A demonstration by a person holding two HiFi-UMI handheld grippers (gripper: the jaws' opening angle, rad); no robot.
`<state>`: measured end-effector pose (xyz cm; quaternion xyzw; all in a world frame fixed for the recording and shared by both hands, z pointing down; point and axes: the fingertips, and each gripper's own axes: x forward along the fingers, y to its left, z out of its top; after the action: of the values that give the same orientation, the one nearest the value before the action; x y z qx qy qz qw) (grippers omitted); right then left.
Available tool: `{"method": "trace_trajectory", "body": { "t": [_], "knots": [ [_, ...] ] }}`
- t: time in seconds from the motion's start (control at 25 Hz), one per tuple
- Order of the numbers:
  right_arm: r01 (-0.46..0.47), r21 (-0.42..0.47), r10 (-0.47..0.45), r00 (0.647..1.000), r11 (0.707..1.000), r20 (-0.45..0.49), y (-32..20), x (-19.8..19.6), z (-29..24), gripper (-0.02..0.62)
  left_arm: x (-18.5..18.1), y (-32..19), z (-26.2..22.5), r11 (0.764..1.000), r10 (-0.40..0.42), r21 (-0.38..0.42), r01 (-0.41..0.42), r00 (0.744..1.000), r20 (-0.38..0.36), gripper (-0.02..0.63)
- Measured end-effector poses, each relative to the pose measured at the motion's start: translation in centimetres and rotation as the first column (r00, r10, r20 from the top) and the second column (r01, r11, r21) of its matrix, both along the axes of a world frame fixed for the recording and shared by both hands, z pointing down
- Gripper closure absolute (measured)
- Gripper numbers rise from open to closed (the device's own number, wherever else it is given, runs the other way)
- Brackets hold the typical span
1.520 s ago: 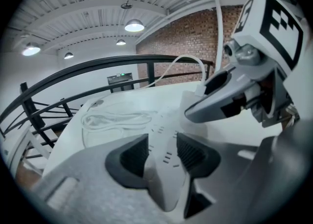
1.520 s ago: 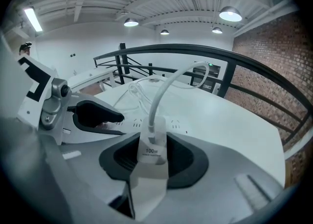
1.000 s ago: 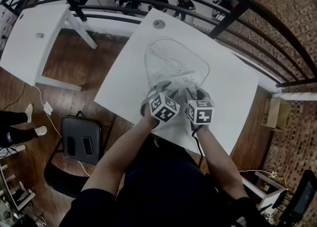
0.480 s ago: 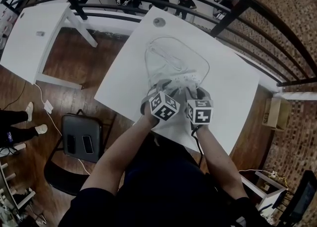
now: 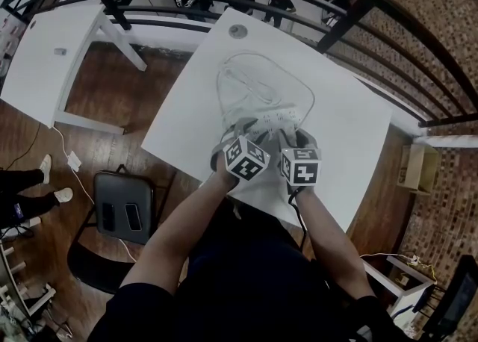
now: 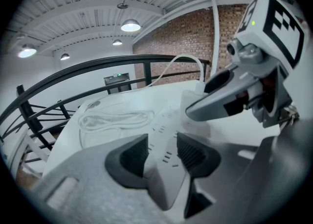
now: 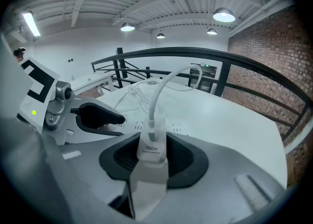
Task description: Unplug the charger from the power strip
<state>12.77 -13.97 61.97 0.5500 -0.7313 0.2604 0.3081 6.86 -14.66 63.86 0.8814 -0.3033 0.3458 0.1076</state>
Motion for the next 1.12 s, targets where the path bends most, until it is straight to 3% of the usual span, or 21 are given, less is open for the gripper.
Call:
{"method": "trace_trajectory", "body": {
  "t": [0.56,0.84,1.12],
  "knots": [
    [-0.022,0.017,0.022,1.000,1.000,0.008,0.4,0.3,-0.2,0.454,0.3,0.3,0.1,1.000,0.015,0.003,-0.015,1.000,0.006,0.420],
    [0.040,0.151,-0.043,0.999,0.988,0.013,-0.8,-1.3,-4.2,0.455,0.2,-0.3,0.1,1.000,-0.001,0.011,0.001,1.000,0.009,0.422],
    [0.003,0.153,-0.016,0.996,0.988,0.088,-0.6,-1.4,-5.0,0.454,0.1,-0.3,0.3,1.000,-0.004,0.009,0.004,1.000,0.009,0.420]
  ]
}}
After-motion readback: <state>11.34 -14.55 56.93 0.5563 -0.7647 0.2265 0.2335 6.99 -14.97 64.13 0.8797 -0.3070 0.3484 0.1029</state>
